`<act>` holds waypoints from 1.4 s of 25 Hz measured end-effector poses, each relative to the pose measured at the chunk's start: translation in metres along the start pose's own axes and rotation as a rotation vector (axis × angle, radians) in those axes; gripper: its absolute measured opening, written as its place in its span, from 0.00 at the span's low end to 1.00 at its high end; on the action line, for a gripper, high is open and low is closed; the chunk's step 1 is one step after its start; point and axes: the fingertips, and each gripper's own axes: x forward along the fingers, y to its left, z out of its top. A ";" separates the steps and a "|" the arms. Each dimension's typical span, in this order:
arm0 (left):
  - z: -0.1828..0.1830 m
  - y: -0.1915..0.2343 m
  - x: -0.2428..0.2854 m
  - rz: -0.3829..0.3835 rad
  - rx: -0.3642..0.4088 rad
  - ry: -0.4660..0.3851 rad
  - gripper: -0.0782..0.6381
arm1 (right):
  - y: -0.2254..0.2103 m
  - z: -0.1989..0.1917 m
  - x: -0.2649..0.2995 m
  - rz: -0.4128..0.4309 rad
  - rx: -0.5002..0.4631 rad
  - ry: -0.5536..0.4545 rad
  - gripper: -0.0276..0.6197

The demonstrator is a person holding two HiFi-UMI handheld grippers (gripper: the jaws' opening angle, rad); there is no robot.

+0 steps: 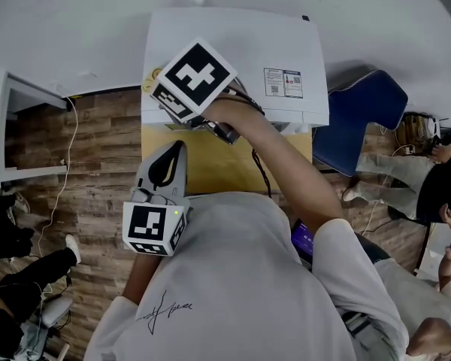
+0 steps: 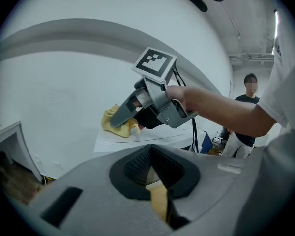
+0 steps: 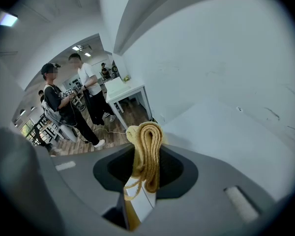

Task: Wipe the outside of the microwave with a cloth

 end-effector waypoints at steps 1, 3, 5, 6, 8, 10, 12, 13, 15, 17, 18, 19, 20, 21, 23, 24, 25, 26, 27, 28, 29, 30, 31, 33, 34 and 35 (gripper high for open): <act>0.001 0.001 0.001 0.004 0.001 0.000 0.10 | 0.003 0.002 0.002 0.016 -0.002 -0.009 0.23; 0.002 0.001 0.002 0.009 0.003 0.000 0.10 | 0.012 0.006 0.005 0.065 0.000 -0.036 0.23; 0.005 0.001 0.002 0.011 0.006 -0.003 0.10 | 0.021 0.009 0.004 0.121 0.010 -0.078 0.23; 0.006 0.001 0.002 0.012 0.007 -0.005 0.10 | 0.024 0.010 0.001 0.145 0.016 -0.104 0.23; 0.007 0.001 0.002 0.015 0.009 -0.006 0.10 | 0.028 0.012 -0.009 0.171 0.024 -0.156 0.23; 0.007 0.001 0.001 0.018 0.009 -0.008 0.10 | 0.027 0.012 -0.021 0.161 0.016 -0.203 0.23; 0.008 0.000 0.001 0.019 0.009 -0.012 0.10 | 0.022 0.011 -0.035 0.131 0.004 -0.255 0.23; 0.009 -0.001 0.001 0.018 0.009 -0.016 0.10 | 0.019 0.010 -0.043 0.115 0.002 -0.284 0.23; 0.012 -0.003 0.001 0.013 0.010 -0.028 0.10 | 0.011 0.009 -0.062 0.082 0.004 -0.345 0.23; 0.016 -0.005 0.002 0.006 0.014 -0.044 0.10 | 0.004 0.004 -0.081 0.047 0.012 -0.399 0.23; 0.018 -0.006 0.003 0.003 0.017 -0.052 0.10 | 0.001 0.001 -0.090 0.031 0.018 -0.422 0.23; 0.020 -0.008 0.003 -0.001 0.021 -0.060 0.10 | -0.002 -0.004 -0.099 0.017 0.025 -0.442 0.23; 0.021 -0.010 0.003 -0.005 0.024 -0.067 0.10 | -0.004 -0.009 -0.107 0.005 0.033 -0.458 0.23; 0.023 -0.011 0.004 -0.009 0.026 -0.075 0.10 | -0.007 -0.015 -0.115 -0.009 0.043 -0.472 0.23; 0.026 -0.015 0.005 -0.016 0.027 -0.088 0.10 | -0.013 -0.027 -0.128 -0.041 0.059 -0.492 0.23; 0.028 -0.016 0.006 -0.020 0.027 -0.093 0.10 | -0.016 -0.034 -0.134 -0.058 0.065 -0.498 0.23; 0.029 -0.018 0.006 -0.023 0.026 -0.098 0.10 | -0.019 -0.040 -0.140 -0.073 0.072 -0.503 0.23; 0.030 -0.020 0.007 -0.027 0.026 -0.102 0.10 | -0.022 -0.047 -0.144 -0.085 0.080 -0.508 0.23; 0.032 -0.022 0.007 -0.031 0.025 -0.106 0.10 | -0.024 -0.053 -0.149 -0.095 0.087 -0.514 0.23; 0.033 -0.024 0.007 -0.034 0.026 -0.111 0.10 | -0.026 -0.059 -0.154 -0.104 0.091 -0.523 0.23; 0.034 -0.026 0.007 -0.038 0.027 -0.114 0.10 | -0.028 -0.064 -0.158 -0.114 0.093 -0.535 0.23; 0.035 -0.028 0.007 -0.042 0.030 -0.117 0.10 | -0.029 -0.069 -0.163 -0.124 0.091 -0.548 0.23; 0.036 -0.030 0.007 -0.045 0.032 -0.120 0.10 | -0.031 -0.073 -0.168 -0.135 0.090 -0.560 0.23; 0.037 -0.033 0.008 -0.047 0.028 -0.126 0.11 | -0.035 -0.083 -0.177 -0.157 0.096 -0.574 0.23; 0.038 -0.034 0.007 -0.046 0.024 -0.130 0.11 | -0.037 -0.088 -0.181 -0.166 0.098 -0.582 0.23; 0.038 -0.035 0.007 -0.046 0.022 -0.133 0.11 | -0.038 -0.093 -0.186 -0.178 0.097 -0.590 0.23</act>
